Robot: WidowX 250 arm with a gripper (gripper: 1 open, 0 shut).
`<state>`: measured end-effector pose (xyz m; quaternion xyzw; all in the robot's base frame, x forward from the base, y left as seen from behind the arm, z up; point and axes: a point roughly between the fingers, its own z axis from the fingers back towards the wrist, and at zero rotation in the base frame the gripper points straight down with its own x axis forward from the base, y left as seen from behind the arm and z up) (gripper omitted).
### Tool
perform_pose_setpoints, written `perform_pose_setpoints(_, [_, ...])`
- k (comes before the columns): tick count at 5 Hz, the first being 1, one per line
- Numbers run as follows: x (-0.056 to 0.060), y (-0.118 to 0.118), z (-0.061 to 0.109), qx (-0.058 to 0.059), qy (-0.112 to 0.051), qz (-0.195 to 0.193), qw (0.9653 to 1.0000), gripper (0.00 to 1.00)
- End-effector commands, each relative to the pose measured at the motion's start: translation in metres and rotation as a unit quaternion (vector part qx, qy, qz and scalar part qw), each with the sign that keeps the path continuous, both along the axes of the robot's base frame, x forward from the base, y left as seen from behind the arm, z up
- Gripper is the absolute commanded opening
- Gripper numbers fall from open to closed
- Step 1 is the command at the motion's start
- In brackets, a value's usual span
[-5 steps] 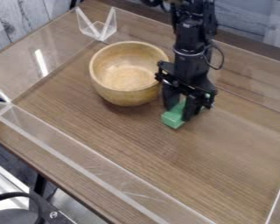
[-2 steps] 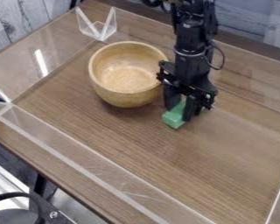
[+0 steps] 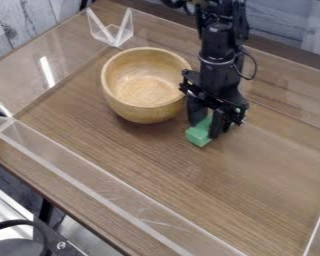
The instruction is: Remove the green block from inside the brown bowl and put it on the table
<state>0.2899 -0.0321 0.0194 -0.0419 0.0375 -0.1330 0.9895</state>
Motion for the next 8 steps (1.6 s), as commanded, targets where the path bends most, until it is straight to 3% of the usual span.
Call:
perform_pose_setpoints(1, [-0.0089,-0.0096,-0.0138,-0.007,0.022,-0.020,0.9995,0.00])
perform_pose_setpoints(8, [-0.0104,-0.0080,-0.0115,-0.014,0.051,-0.007,0.9986,0.00])
